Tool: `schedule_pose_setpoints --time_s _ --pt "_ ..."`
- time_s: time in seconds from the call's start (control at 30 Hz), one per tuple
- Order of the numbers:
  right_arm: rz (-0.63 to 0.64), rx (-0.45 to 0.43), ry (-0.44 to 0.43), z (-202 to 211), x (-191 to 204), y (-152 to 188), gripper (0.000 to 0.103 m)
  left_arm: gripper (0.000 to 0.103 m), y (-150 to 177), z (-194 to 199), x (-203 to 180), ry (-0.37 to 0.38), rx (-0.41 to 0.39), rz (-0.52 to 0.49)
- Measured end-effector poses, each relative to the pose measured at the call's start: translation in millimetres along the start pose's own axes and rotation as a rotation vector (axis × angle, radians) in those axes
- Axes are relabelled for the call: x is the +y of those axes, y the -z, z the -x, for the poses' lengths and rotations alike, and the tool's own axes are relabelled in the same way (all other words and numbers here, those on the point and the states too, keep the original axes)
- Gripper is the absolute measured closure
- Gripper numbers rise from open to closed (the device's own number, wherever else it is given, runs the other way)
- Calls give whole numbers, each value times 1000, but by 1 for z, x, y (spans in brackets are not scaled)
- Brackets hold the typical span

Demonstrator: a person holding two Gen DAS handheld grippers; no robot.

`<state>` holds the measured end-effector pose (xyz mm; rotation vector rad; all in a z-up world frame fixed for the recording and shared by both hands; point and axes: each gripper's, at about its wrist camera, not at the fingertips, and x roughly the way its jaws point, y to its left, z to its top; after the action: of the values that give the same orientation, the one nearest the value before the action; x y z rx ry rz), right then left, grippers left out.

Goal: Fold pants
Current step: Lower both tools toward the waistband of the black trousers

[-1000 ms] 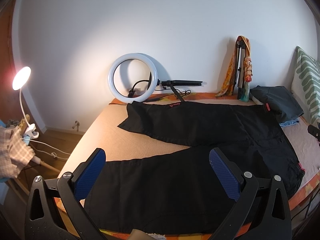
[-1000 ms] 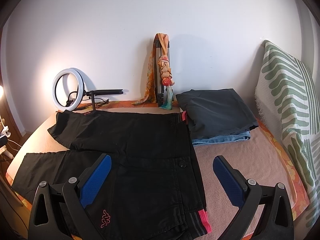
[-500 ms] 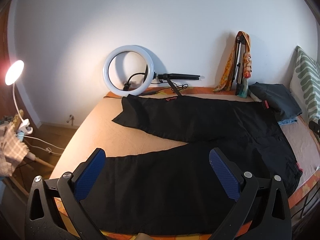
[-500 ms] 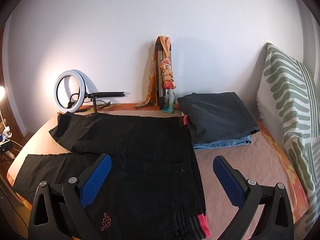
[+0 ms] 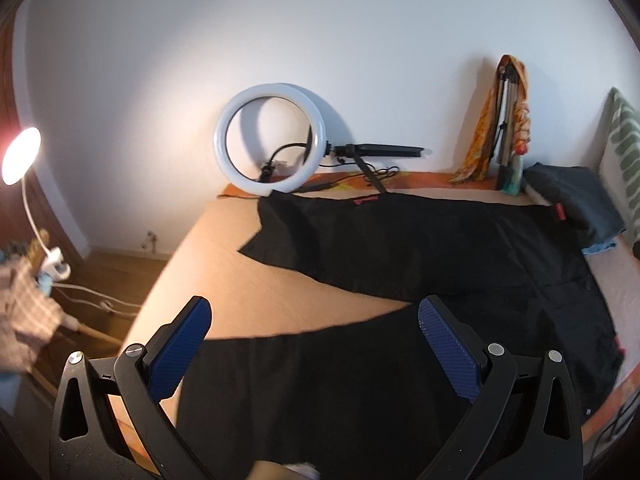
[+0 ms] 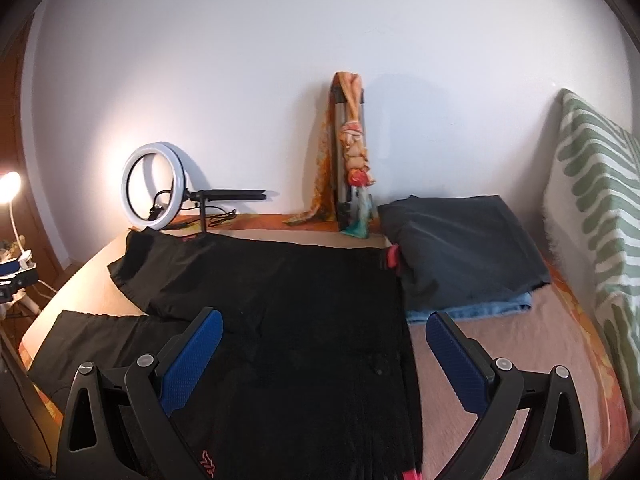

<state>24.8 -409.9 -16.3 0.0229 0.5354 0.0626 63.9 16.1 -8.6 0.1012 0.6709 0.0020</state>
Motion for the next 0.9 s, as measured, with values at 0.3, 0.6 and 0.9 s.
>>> schedule_pose_setpoints --time_s 0.3,0.6,0.9 --pt "122 67 -121 -55 8 -48 0 0 -35 -34 12 54 45 22" --pt "305 93 -158 -137 20 -93 8 2 -67 -86 15 93 100 46" --pt "385 253 -273 -252 31 -108 18 8 -81 -157 4 111 182 26"
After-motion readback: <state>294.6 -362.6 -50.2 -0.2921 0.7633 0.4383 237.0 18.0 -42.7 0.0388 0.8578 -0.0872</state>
